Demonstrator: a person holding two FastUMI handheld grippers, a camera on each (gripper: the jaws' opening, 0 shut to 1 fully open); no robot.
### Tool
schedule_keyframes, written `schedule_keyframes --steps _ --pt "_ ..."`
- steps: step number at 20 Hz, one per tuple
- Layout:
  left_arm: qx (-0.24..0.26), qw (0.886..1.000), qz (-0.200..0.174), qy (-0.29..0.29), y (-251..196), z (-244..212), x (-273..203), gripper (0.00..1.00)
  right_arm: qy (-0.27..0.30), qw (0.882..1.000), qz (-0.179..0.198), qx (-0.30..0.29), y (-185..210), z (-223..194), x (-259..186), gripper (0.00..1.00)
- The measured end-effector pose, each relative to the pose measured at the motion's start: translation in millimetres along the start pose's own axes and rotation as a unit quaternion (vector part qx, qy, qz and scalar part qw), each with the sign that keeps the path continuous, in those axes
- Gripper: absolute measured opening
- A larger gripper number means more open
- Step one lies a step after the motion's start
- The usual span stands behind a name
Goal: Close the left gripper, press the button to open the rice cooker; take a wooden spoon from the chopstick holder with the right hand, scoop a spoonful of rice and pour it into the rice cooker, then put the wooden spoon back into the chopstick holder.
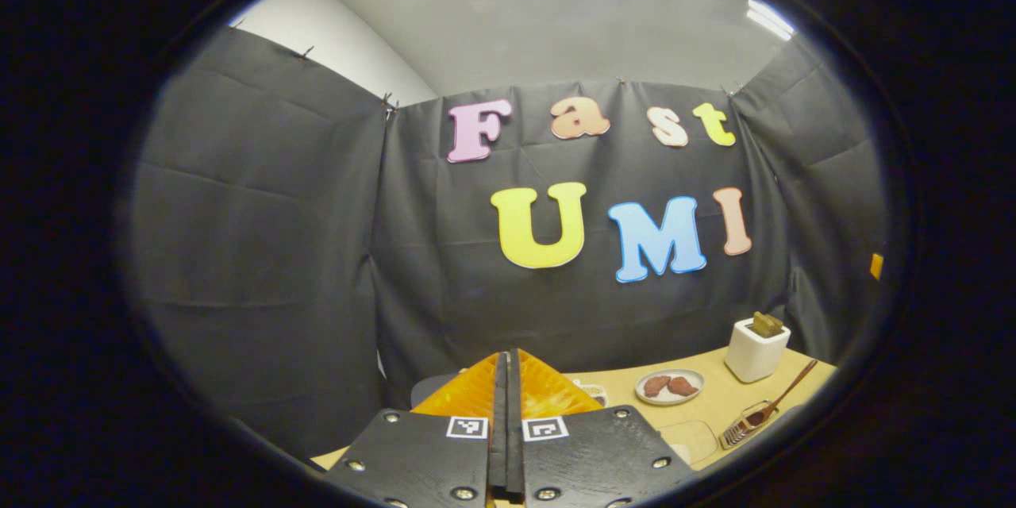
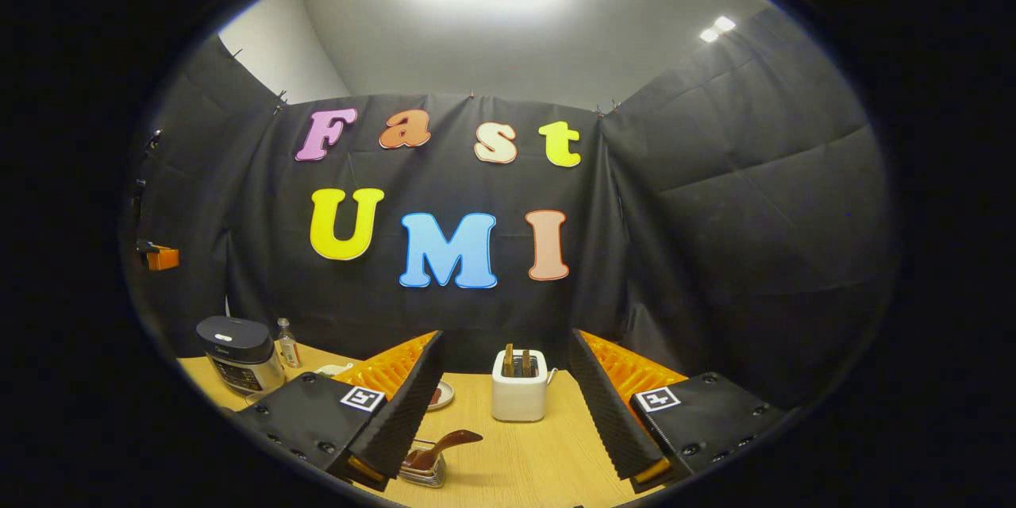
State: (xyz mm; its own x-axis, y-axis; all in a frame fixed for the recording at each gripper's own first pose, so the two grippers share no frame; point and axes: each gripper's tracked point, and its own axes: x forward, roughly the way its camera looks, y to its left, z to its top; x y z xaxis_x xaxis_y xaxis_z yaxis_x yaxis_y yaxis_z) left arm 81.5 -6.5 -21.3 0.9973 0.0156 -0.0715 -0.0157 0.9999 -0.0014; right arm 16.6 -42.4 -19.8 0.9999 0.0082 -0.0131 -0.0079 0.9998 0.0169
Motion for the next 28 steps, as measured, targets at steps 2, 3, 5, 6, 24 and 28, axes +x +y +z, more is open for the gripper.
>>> schedule_keyframes --steps 2,3,5,6,24,28 --pt "-0.004 1.0 -0.007 0.011 5.8 -14.6 18.5 0.01 0.001 1.0 -0.013 -0.004 3.4 0.0 3.2 0.96" --pt "-0.005 1.0 -0.008 0.017 8.6 -22.1 27.9 0.01 0.003 1.0 -0.018 -0.005 5.7 -0.9 5.0 0.98" --pt "-0.008 1.0 -0.013 0.028 13.5 -36.5 44.9 0.01 0.004 1.0 -0.028 -0.009 9.0 -1.3 6.9 0.96" --pt "-0.01 0.999 -0.015 0.034 15.4 -45.9 51.7 0.01 0.006 0.999 -0.033 -0.011 10.5 -2.4 7.8 0.96" --pt "-0.031 0.985 -0.056 0.16 24.8 -206.5 124.5 0.01 0.031 0.996 -0.066 -0.053 50.0 -7.2 24.9 0.99" --pt "-0.029 0.984 -0.055 0.168 22.7 -220.9 124.4 0.02 0.034 0.996 -0.067 -0.057 53.3 -8.4 24.6 0.99"
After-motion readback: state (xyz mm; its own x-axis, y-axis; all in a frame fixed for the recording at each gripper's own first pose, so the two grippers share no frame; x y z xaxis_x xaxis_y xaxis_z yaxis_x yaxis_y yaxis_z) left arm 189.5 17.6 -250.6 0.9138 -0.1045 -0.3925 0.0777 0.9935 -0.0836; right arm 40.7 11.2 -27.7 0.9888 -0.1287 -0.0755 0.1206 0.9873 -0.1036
